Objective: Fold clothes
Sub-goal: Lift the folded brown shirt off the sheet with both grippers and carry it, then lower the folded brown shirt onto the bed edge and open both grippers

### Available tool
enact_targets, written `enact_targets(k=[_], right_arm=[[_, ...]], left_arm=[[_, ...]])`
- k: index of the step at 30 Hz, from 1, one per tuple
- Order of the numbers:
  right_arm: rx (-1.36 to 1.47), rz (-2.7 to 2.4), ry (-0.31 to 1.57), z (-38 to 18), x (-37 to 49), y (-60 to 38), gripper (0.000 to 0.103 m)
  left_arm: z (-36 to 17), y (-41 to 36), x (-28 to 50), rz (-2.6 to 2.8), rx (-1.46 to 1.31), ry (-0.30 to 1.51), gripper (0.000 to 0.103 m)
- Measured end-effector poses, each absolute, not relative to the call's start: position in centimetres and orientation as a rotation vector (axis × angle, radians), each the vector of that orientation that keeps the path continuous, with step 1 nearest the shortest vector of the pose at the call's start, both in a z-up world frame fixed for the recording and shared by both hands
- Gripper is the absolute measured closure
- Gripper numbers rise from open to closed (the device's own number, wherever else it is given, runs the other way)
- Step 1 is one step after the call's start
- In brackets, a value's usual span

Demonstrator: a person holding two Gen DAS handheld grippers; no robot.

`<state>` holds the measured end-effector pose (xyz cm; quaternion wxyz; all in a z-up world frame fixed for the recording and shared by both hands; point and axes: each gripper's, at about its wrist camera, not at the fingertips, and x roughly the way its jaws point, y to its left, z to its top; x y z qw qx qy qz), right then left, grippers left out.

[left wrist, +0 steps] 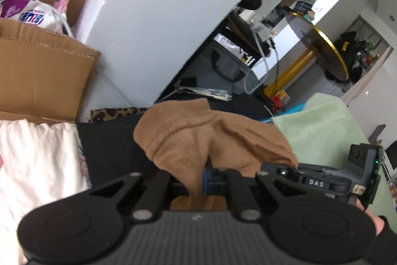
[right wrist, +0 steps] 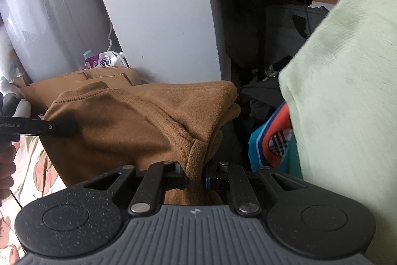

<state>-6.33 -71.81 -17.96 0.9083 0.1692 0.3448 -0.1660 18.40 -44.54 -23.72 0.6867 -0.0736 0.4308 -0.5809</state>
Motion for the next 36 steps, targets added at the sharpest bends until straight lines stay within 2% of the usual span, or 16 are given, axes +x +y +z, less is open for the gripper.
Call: enact_targets(k=[13, 25, 36], right_arm=[[0.311, -0.356, 0.741, -20.6, -0.6, -74.4, 0.091], [0.277, -0.371, 0.827, -26.0, 5.4, -77.1, 0.090], [0.236, -0.385, 0.891, -29.0, 8.6, -78.7, 0.084]], left_arm=[[-26.9, -47.8, 23.4, -1.268, -0.131, 0.971, 0.096], [-32.1, -51.3, 28.9, -1.103, -0.160, 1.114, 0.095], [-31.2, -52.6, 29.3, -1.041, -0.019, 1.065, 0.090]])
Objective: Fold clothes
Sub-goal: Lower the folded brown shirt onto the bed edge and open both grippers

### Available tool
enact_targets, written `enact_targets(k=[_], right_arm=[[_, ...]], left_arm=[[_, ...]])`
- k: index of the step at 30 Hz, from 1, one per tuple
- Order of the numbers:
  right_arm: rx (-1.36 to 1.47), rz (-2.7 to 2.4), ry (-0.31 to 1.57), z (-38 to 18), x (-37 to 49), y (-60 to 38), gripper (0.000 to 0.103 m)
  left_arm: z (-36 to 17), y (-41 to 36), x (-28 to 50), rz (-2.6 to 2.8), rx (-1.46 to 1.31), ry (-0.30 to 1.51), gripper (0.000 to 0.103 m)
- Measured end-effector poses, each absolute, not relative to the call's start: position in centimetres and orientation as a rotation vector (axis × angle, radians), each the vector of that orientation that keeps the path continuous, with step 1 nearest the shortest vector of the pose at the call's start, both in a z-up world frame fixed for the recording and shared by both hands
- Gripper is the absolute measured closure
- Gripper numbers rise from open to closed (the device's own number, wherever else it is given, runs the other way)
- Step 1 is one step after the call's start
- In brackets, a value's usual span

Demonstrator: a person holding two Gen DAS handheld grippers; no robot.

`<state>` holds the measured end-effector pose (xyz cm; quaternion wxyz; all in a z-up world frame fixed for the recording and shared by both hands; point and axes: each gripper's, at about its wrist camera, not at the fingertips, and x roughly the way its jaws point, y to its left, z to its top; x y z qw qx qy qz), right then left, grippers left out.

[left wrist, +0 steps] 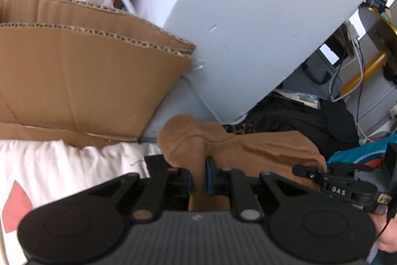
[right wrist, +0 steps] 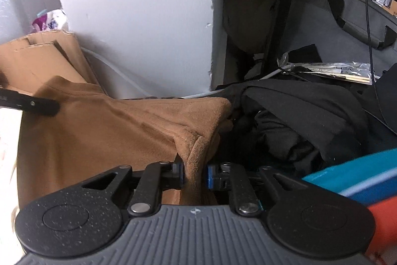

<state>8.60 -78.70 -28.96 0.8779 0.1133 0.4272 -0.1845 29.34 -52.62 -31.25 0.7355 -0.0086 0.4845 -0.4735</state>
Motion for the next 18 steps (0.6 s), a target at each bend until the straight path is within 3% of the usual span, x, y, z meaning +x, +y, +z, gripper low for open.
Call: enact_targets(k=[5, 7, 11, 13, 14, 15, 16, 17, 18], right_arm=[[0.219, -0.405, 0.925, -29.8, 9.5, -79.7, 0.080], [0.201, -0.423, 0.945, -29.7, 9.9, -80.0, 0.068], [0.198, -0.432, 0.979, -28.6, 10.4, -80.8, 0.064], [0.189, -0.443, 0.977, -27.7, 10.4, -80.9, 0.064], [0.186, -0.448, 0.969, -27.2, 10.4, -80.9, 0.064], [0.184, -0.453, 0.952, -26.7, 10.2, -80.8, 0.064], [0.184, -0.456, 0.936, -26.3, 9.9, -80.7, 0.064], [0.188, -0.455, 0.923, -26.0, 9.7, -80.5, 0.064], [0.191, -0.451, 0.909, -25.7, 9.3, -80.2, 0.064]], left_arm=[[-31.3, -53.6, 29.5, -1.025, 0.004, 1.049, 0.090], [-31.4, -53.7, 29.6, -1.018, 0.021, 1.050, 0.089], [-30.8, -53.7, 29.4, -1.031, 0.075, 1.050, 0.087], [-30.4, -53.6, 29.5, -1.027, 0.092, 1.054, 0.080], [-30.1, -53.6, 29.5, -1.014, 0.102, 1.049, 0.069], [-29.7, -53.5, 29.6, -0.999, 0.114, 1.036, 0.050], [-29.4, -53.4, 29.6, -0.995, 0.120, 1.026, 0.042], [-29.2, -53.2, 29.6, -1.002, 0.121, 1.025, 0.039], [-29.0, -53.0, 29.7, -1.008, 0.123, 1.024, 0.043]])
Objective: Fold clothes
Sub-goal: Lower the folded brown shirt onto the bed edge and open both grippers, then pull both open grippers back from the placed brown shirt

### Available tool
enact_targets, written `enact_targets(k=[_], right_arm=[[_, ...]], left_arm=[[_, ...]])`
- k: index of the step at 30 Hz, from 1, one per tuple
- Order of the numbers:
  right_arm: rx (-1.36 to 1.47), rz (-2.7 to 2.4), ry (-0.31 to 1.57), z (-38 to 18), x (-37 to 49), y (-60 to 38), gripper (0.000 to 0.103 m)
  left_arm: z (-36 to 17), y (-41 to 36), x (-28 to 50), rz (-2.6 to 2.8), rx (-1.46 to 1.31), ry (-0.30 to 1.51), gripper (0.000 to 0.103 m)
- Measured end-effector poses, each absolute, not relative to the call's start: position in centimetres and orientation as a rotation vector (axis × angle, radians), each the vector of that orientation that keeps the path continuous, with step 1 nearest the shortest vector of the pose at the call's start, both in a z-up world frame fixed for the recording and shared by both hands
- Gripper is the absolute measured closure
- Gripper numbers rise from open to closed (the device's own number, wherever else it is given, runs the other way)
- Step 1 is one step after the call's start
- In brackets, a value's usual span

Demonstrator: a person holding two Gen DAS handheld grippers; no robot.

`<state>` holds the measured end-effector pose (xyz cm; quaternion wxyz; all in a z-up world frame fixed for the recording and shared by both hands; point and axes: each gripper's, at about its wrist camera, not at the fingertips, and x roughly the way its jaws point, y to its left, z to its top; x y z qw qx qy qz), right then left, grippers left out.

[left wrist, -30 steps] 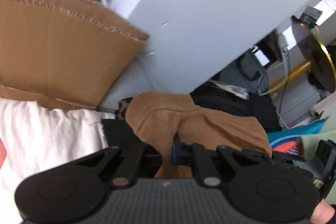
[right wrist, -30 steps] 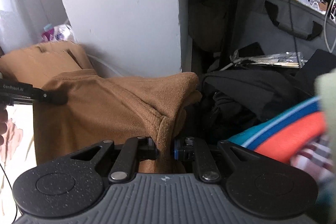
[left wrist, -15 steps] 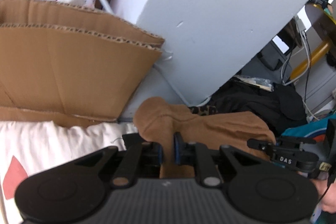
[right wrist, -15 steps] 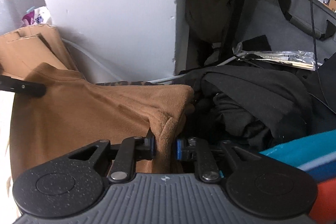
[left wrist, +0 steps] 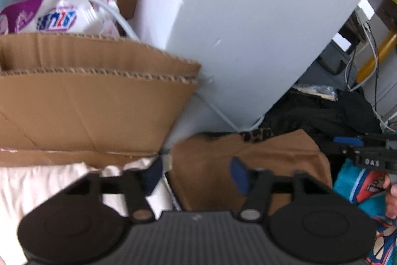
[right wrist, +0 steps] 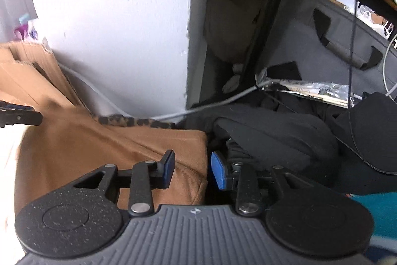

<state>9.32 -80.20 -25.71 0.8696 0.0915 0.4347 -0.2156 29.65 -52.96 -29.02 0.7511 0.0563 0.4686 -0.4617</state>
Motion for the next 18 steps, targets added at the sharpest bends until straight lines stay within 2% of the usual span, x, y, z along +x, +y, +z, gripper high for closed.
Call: enact_targets(k=[3, 7, 10, 17, 18], right_arm=[[0.192, -0.434, 0.880, -25.4, 8.1, -79.0, 0.065], [0.183, -0.417, 0.875, -26.1, 7.0, -77.4, 0.078], [0.151, -0.405, 0.900, -27.5, 6.9, -76.5, 0.082], [0.159, -0.460, 0.938, -31.0, 7.4, -77.4, 0.085], [0.165, -0.470, 0.938, -31.4, 7.6, -77.8, 0.088]], left_arm=[[-28.6, -52.3, 29.5, -1.017, 0.138, 1.015, 0.047], [-28.8, -51.0, 28.5, -1.019, 0.125, 1.029, 0.047], [-29.4, -50.3, 27.6, -1.024, 0.113, 1.045, 0.047], [-30.7, -49.7, 25.5, -1.035, 0.123, 1.075, 0.047], [-30.9, -49.6, 25.3, -1.033, 0.123, 1.081, 0.047]])
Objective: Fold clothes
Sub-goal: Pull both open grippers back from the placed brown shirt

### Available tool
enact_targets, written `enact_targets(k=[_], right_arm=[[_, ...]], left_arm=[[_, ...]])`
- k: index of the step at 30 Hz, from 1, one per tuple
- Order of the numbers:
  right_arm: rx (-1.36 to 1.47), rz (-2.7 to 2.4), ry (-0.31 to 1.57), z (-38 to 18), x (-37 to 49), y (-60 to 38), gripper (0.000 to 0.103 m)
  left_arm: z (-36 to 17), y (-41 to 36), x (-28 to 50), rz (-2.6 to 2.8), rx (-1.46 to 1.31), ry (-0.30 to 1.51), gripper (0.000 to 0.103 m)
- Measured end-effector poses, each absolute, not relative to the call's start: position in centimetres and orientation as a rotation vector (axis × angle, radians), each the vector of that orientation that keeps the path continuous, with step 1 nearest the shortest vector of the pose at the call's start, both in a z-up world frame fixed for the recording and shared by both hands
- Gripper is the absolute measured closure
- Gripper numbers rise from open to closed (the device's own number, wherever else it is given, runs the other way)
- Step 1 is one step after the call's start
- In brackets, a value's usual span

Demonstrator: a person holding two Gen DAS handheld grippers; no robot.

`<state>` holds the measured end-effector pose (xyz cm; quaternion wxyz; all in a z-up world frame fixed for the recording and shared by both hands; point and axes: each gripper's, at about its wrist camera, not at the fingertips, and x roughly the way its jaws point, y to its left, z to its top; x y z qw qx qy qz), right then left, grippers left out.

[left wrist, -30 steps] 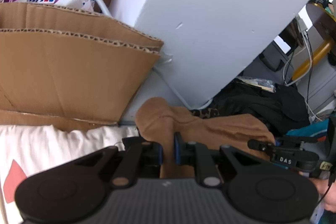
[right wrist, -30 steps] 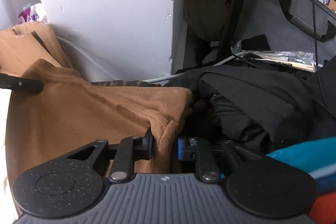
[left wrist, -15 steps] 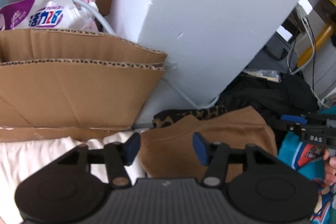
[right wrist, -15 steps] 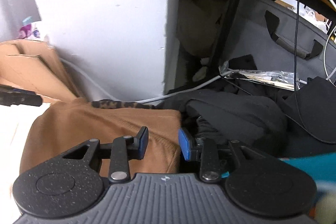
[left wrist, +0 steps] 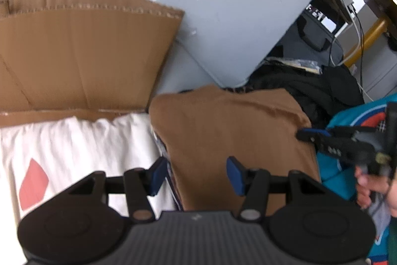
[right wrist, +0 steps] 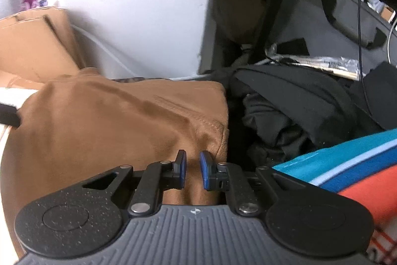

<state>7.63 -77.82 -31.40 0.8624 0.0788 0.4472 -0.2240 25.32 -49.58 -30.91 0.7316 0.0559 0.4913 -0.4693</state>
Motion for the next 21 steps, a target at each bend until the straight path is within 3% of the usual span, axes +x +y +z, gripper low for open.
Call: enact_targets(k=[19, 21], right_arm=[[0.101, -0.418, 0.857, -29.2, 6.0, -75.8, 0.089], [0.099, -0.409, 0.863, -29.5, 5.2, -75.2, 0.089]], left_arm=[[-32.5, -47.2, 21.2, -1.073, 0.159, 1.109, 0.048], [-32.7, -46.9, 20.9, -1.086, 0.145, 1.115, 0.055]])
